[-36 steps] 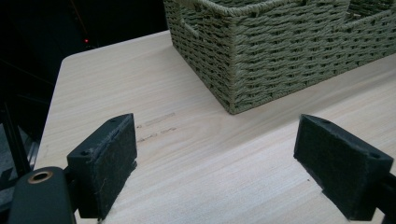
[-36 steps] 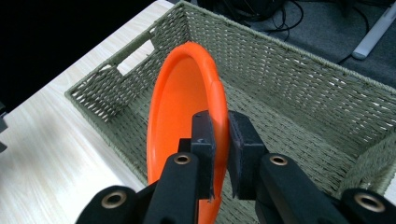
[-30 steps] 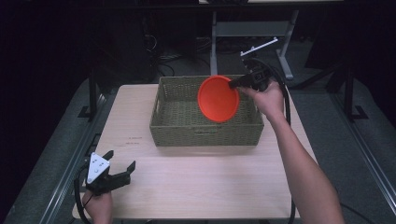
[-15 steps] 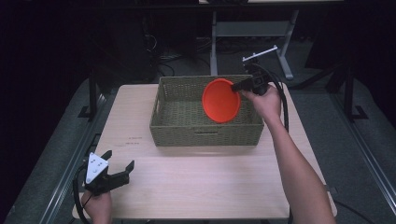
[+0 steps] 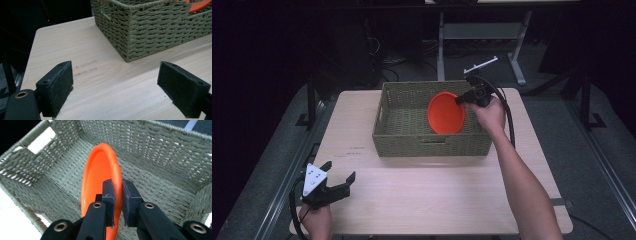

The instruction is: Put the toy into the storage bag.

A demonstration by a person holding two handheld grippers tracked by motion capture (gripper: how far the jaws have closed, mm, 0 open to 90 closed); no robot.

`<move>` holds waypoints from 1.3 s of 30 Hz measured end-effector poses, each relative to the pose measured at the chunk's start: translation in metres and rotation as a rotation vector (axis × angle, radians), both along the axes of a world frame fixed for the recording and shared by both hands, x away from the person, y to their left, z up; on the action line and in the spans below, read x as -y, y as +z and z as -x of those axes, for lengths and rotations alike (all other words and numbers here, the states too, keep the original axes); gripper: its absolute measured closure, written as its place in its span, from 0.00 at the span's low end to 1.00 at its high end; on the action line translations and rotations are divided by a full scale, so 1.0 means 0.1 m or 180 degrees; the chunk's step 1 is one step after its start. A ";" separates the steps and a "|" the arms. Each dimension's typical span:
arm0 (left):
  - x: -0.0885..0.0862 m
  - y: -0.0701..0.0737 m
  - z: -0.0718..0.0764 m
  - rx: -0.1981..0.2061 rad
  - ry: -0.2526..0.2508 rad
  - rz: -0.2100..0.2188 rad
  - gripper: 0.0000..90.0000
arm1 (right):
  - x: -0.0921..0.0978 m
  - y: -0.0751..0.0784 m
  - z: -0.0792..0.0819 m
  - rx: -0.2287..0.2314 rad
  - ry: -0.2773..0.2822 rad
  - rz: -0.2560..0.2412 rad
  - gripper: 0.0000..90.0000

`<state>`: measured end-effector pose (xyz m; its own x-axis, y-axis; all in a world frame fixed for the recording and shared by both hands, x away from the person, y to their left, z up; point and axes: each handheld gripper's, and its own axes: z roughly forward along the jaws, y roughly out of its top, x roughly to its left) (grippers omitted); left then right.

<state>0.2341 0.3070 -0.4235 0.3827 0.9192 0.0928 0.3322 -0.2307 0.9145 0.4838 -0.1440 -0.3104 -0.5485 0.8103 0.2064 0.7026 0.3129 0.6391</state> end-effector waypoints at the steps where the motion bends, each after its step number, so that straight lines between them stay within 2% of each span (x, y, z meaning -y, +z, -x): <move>1: 0.00 0.00 0.00 0.0001 -0.0003 -0.0014 0.14 | 0.00 -0.03 -0.01 -0.0008 -0.0020 0.0009 0.90; 7: 0.00 0.00 0.00 -0.0004 0.0012 0.0007 0.14 | 0.00 -0.14 -0.05 -0.0102 -0.0038 -0.0003 0.90; 11: 0.00 0.00 0.00 0.0005 0.0000 -0.0023 0.14 | -0.03 -0.18 -0.04 -0.0105 -0.0007 0.0001 0.90; 15: 0.00 0.00 0.00 -0.0002 0.0007 0.0007 0.14 | -0.05 -0.21 -0.04 -0.0125 -0.0007 -0.0008 0.90; 20: 0.01 0.00 0.00 -0.0009 -0.0001 -0.0027 0.14 | -0.06 -0.28 -0.05 -0.0169 -0.0021 0.0027 0.90; 26: 0.01 0.00 0.00 -0.0003 -0.0010 0.0009 0.14 | -0.09 -0.35 -0.07 -0.0236 0.0004 0.0053 0.90; 29: 0.01 0.00 0.00 -0.0006 -0.0007 0.0012 0.14 | -0.13 -0.38 -0.08 -0.0238 0.0016 0.0120 0.90; 37: 0.03 0.00 0.00 -0.0011 -0.0026 0.0013 0.14 | -0.08 -0.38 -0.08 -0.0323 0.0028 0.0076 0.88; 39: 0.02 0.00 -0.01 -0.0011 -0.0021 0.0013 0.14 | -0.08 -0.38 -0.08 -0.0348 0.0025 0.0055 0.85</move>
